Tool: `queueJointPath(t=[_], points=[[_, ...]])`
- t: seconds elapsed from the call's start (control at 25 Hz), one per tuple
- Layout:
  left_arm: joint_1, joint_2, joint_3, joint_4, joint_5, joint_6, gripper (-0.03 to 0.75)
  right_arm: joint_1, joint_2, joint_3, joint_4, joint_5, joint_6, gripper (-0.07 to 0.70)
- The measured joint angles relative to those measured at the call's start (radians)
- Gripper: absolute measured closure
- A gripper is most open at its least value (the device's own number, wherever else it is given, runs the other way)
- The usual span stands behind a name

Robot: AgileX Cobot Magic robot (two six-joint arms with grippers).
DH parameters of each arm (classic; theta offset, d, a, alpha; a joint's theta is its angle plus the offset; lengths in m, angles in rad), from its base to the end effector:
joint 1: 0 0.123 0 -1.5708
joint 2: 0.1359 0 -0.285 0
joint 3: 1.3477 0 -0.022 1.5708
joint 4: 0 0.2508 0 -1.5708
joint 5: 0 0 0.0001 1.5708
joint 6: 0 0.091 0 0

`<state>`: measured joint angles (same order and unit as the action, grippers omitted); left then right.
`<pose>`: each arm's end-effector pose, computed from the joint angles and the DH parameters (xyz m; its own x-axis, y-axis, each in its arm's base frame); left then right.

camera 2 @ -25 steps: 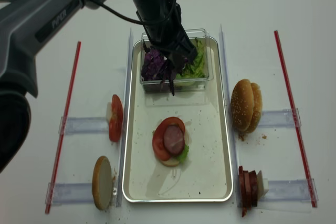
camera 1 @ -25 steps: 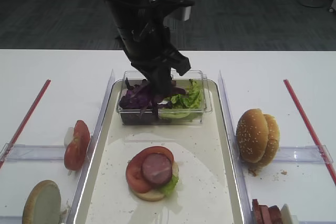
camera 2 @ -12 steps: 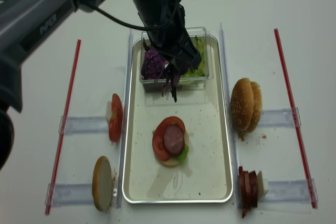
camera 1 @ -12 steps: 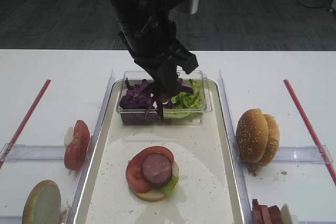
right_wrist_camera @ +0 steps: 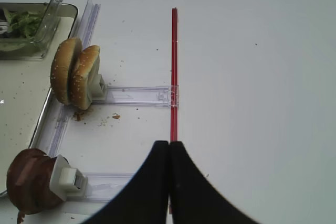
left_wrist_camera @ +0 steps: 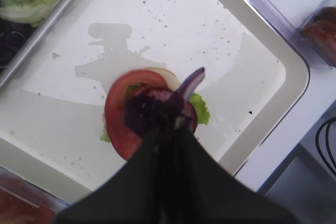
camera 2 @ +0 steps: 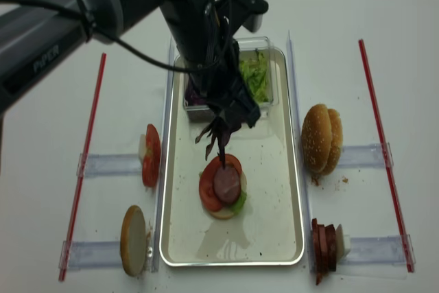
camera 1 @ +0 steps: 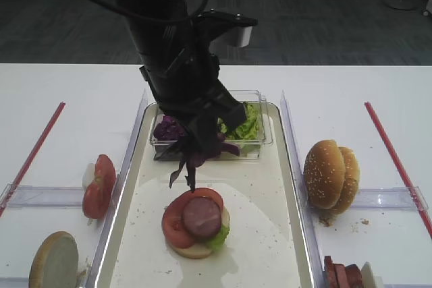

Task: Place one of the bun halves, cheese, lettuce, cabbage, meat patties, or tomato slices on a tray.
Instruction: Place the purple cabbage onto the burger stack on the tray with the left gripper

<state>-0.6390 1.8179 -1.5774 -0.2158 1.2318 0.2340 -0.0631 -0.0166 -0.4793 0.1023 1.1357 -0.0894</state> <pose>0.2898 -0.2382 0.2833 -0.6788 0.7002 -0.2212 0.7337 0.6592 -0.1648 -0.0080 0.0090 0.2659 -0.5209 -0.0131 -0.8535 -0.0400 0.9992 0.0091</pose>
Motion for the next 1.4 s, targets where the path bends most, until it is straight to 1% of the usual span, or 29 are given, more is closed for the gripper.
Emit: queueJointPath(t=[0.28,0.4,0.6,1.2,1.28,1.4], points=[[-0.036,-0.059,0.103,0.0,-0.002,-0.019,0.695,0.0,0.0,0.0,0.0,0.0,0.0,0.595],[-0.056,-0.074,0.134,0.0,-0.004,-0.022,0.695,0.0,0.0,0.0,0.0,0.0,0.0,0.595],[-0.071,-0.079,0.176,0.0,-0.004,-0.022,0.696,0.0,0.0,0.0,0.0,0.0,0.0,0.595],[-0.073,-0.057,0.18,0.004,-0.007,-0.007,0.696,0.0,0.0,0.0,0.0,0.0,0.005,0.595],[-0.073,-0.042,0.18,0.015,-0.015,-0.007,0.696,0.0,0.0,0.0,0.0,0.0,0.005,0.595],[-0.073,-0.029,0.18,0.037,-0.046,-0.007,0.696,0.0,0.0,0.0,0.0,0.0,0.005,0.595]])
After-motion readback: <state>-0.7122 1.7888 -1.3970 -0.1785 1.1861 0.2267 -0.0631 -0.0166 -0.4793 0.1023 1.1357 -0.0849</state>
